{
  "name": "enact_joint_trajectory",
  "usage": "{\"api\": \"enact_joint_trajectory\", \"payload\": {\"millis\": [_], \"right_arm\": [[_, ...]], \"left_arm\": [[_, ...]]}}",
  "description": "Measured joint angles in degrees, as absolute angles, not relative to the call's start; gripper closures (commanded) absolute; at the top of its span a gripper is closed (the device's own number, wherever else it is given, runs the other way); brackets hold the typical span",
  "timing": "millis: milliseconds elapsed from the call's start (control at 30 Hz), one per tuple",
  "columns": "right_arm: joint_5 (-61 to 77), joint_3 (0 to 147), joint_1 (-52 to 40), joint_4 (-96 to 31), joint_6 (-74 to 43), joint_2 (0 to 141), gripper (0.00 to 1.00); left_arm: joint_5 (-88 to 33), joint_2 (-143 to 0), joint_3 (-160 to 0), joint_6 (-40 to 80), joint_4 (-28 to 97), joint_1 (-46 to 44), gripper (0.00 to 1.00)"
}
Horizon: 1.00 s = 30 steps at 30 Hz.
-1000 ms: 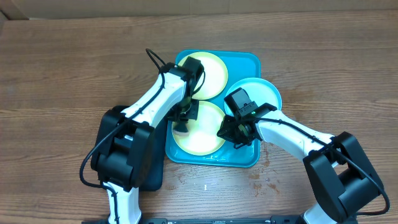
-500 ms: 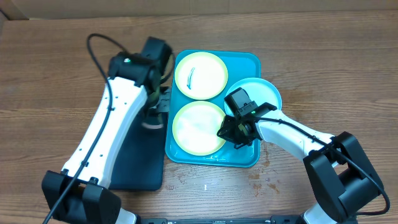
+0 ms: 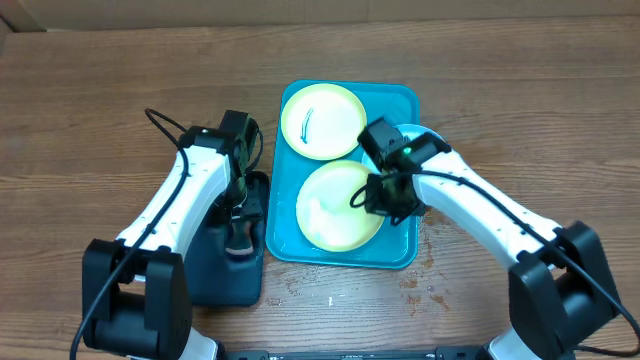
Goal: Clean dirty plates on tray and stack at the side
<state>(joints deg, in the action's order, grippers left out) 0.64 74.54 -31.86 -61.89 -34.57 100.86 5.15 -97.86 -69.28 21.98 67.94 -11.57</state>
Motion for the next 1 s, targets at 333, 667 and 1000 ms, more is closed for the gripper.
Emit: {"api": "enact_joint_trajectory", "payload": {"millis": [333, 667, 1000], "right_arm": [[-4.1, 85.9, -37.6, -64.1, -30.8, 100.4, 0.96], [-20.3, 86.8, -57.4, -49.6, -29.7, 100.3, 0.96], [-41.1, 86.8, -69.9, -45.4, -28.9, 100.3, 0.96]], "left_arm": [[2.7, -82.0, -80.9, 22.2, 74.0, -7.0, 0.00], [-0.8, -66.5, -92.2, 22.2, 76.3, -4.0, 0.01], [1.7, -53.6, -96.7, 22.2, 76.4, -4.0, 0.00]]}}
